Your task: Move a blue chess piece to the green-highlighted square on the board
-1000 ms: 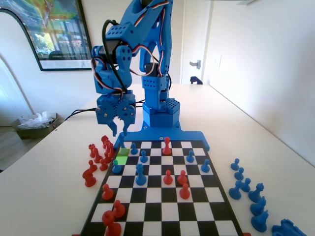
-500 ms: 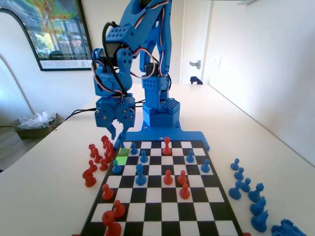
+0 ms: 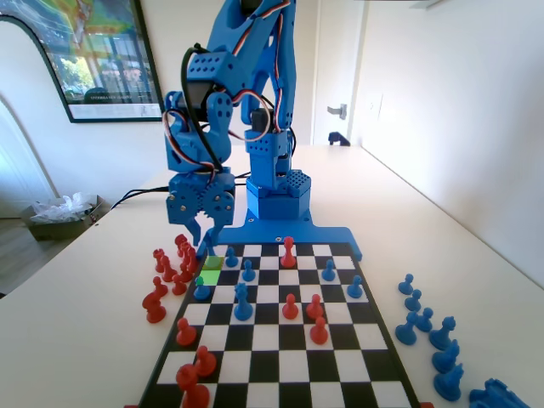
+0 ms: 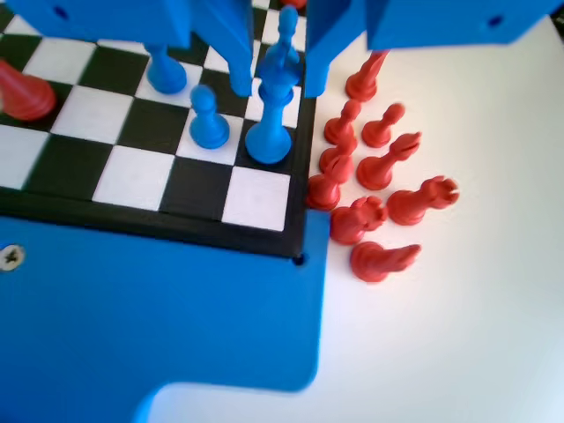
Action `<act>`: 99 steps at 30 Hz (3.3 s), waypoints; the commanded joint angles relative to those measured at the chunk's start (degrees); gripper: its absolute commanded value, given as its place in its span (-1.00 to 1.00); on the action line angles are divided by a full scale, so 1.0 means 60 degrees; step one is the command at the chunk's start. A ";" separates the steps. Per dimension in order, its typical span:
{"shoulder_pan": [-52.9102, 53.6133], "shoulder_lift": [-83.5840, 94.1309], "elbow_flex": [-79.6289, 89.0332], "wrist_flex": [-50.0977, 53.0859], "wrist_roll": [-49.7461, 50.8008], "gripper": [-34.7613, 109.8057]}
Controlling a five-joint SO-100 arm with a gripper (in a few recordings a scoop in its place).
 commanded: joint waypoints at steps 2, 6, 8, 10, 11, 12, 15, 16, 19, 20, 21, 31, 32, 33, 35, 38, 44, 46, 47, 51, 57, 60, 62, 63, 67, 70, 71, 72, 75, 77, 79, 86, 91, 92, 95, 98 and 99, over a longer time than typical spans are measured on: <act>0.0176 0.0117 0.0190 -0.0264 -0.0220 -0.38; 0.0146 0.0117 0.0308 -0.0396 -0.0176 -0.38; 0.0132 0.0117 0.0366 -0.0454 -0.0146 -0.38; 0.0117 0.0117 0.0498 -0.0615 -0.0146 -0.38; 0.0132 0.0117 0.0542 -0.0703 -0.0161 -0.38; 0.0132 0.0117 0.0601 -0.0762 -0.0190 -0.39; 0.0176 0.0117 0.0776 -0.0952 -0.0278 -0.39; 0.0205 0.0117 0.0835 -0.0996 -0.0322 -0.39; 0.0234 0.0117 0.0923 -0.1055 -0.0366 -0.39; 0.0234 0.0117 0.0923 -0.1055 -0.0381 -0.39; 0.0249 0.0117 0.0937 -0.1055 -0.0396 -0.40; 0.0308 0.0117 0.0850 -0.0952 -0.0513 -0.51; 0.0308 0.0117 0.0776 -0.0864 -0.0483 -0.51; 0.0308 0.0117 0.0703 -0.0732 -0.0469 -0.51; 0.0264 0.0132 0.0366 -0.0220 -0.0366 -0.51; 0.0088 0.0132 -0.0396 0.0835 0.0000 -0.51; -0.0542 -0.0264 -0.2256 0.2432 0.1040 -0.51; -0.0747 -0.0542 -0.2578 0.2358 0.1348 -0.51; -0.0835 -0.0674 -0.2739 0.2344 0.1450 -0.51; -0.0937 -0.1025 -0.2974 0.2065 0.1626 -0.51; -0.0483 -0.1245 -0.2095 0.0908 0.0996 -0.51; -0.0308 -0.1348 -0.1787 0.0513 0.0747 -0.51; -0.0264 -0.1406 -0.1685 0.0396 0.0659 -0.51; -0.0264 -0.1421 -0.1626 0.0322 0.0645 -0.51; -0.0308 -0.1465 -0.1597 0.0249 0.0674 -0.51; -0.0322 -0.1494 -0.1597 0.0205 0.0674 -0.51; -0.0322 -0.1494 -0.1567 0.0190 0.0659 -0.51; -0.0322 -0.1494 -0.1553 0.0176 0.0659 -0.51; -0.0322 -0.1494 -0.1509 0.0132 0.0630 -0.51; -0.0293 -0.1494 -0.1509 0.0117 0.0615 -0.51; -0.0278 -0.1509 -0.1509 0.0103 0.0601 -0.51; -0.0264 -0.1523 -0.1333 -0.0293 0.0659 -0.45; -0.0308 -0.1538 -0.1230 -0.0601 0.0791 -0.39; -0.0322 -0.1538 -0.1201 -0.0703 0.0806 -0.38; -0.0337 -0.1538 -0.1143 -0.0820 0.0791 -0.35; -0.0352 -0.1538 -0.1128 -0.0879 0.0776 -0.35; -0.0366 -0.1538 -0.1128 -0.0879 0.0791 -0.35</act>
